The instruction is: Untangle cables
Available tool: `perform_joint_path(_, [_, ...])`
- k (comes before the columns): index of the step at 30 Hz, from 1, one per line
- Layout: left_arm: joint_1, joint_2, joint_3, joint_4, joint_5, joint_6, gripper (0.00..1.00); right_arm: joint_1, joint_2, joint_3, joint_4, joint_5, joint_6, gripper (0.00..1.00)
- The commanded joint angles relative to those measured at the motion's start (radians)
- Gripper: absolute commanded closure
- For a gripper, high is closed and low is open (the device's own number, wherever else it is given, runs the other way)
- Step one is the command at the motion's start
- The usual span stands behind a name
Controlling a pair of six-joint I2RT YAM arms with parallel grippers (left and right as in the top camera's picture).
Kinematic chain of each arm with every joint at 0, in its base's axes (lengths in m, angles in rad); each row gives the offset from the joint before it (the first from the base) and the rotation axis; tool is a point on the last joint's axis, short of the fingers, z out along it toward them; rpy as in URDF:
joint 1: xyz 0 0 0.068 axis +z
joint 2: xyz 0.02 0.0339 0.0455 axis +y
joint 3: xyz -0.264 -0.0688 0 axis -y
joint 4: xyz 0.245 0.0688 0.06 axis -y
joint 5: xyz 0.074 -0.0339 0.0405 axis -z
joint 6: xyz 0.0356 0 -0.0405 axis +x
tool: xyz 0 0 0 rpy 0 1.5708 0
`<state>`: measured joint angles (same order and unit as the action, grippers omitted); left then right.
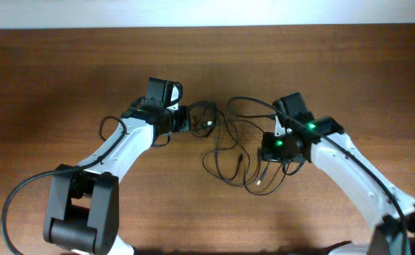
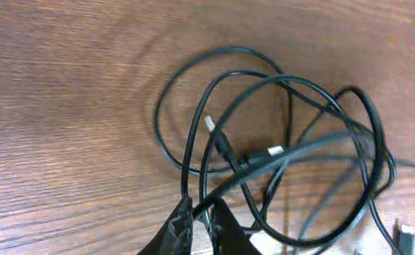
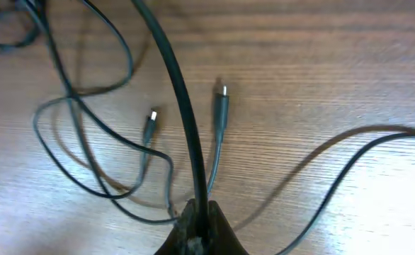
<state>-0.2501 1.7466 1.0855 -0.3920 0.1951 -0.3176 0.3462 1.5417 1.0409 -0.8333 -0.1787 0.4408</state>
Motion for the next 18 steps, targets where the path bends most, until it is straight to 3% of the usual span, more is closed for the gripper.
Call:
perform_joint_path(1, [0.002,0.005,0.002,0.005,0.053,0.036,0.89,-0.005,0.044,-0.008,0.005,-0.020,-0.006,0.96])
perform_joint_path(2, [0.001,0.005,0.002,0.005,0.053,0.035,0.82,-0.005,0.052,-0.008,0.014,-0.019,-0.007,0.96])
perform_joint_path(4, [0.000,0.005,0.002,0.005,0.053,0.035,0.81,-0.006,0.052,-0.008,0.041,-0.019,-0.007,0.92])
perform_joint_path(11, [0.000,0.005,0.002,0.005,0.053,0.035,0.79,-0.005,0.053,-0.008,0.154,-0.020,-0.006,0.48])
perform_joint_path(18, [0.000,0.005,0.001,0.005,0.052,0.035,0.79,-0.005,0.053,-0.008,0.165,-0.020,-0.006,0.37])
